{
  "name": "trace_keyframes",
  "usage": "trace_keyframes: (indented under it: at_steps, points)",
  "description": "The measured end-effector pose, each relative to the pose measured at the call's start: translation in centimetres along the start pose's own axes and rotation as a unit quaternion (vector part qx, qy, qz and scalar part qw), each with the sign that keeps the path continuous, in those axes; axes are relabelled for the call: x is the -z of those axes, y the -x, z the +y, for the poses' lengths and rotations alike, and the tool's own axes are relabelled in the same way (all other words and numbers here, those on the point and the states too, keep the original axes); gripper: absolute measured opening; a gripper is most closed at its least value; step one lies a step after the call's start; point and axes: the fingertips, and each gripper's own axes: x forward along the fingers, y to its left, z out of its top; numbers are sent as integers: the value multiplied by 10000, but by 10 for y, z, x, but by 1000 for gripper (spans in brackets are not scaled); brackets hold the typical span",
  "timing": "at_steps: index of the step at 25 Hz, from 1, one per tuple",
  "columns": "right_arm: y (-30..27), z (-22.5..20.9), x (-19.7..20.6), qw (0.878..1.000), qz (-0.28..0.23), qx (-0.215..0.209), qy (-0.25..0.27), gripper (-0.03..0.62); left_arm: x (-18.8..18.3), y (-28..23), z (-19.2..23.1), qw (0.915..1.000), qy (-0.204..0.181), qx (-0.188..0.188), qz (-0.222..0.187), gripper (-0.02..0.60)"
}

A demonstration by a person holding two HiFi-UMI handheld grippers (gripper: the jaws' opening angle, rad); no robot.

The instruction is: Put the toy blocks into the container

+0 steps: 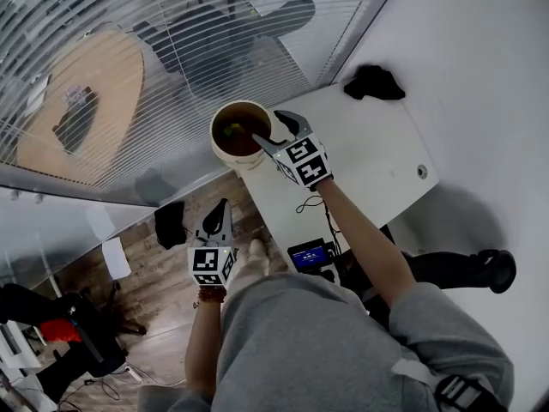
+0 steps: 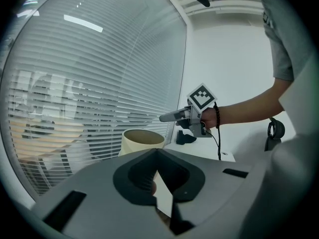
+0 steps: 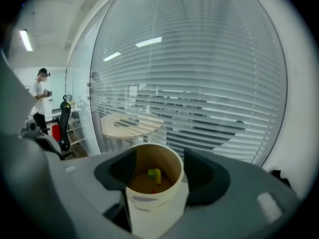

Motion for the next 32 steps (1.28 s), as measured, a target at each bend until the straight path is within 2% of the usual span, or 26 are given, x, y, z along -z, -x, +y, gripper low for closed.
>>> trace_keyframes:
  at_steps: [7,13,15,18,22,26,30,32]
  points:
    - [63,-6,-3,9977,-580,319,-109,239,-28,-20,-15,9991,-221,297,-188,8]
    - [113,-6,4,9920,-970,794,-125,183,-50,-35,-34,9967,-460,579,-340,8]
    - [127,-7,5,9893,-1082,967,-149,145,-58,-39,-43,9955,-528,673,-419,8]
    - [145,-8,8,9850,-1223,1171,-319,132,-70,-46,-59,9929,-632,860,-530,8]
    - [166,-7,13,9801,-1279,1430,-511,107,-88,-56,-81,9875,-819,1181,-644,6]
    - [183,-5,28,9768,-1205,1690,-535,72,-100,-62,-95,9842,-857,1335,-784,8]
    - [198,-1,46,9738,-1119,1880,-617,23,-99,-62,-110,9825,-852,1445,-805,8]
    - [204,0,53,9733,-1073,1925,-643,23,-96,-61,-117,9821,-838,1492,-784,8]
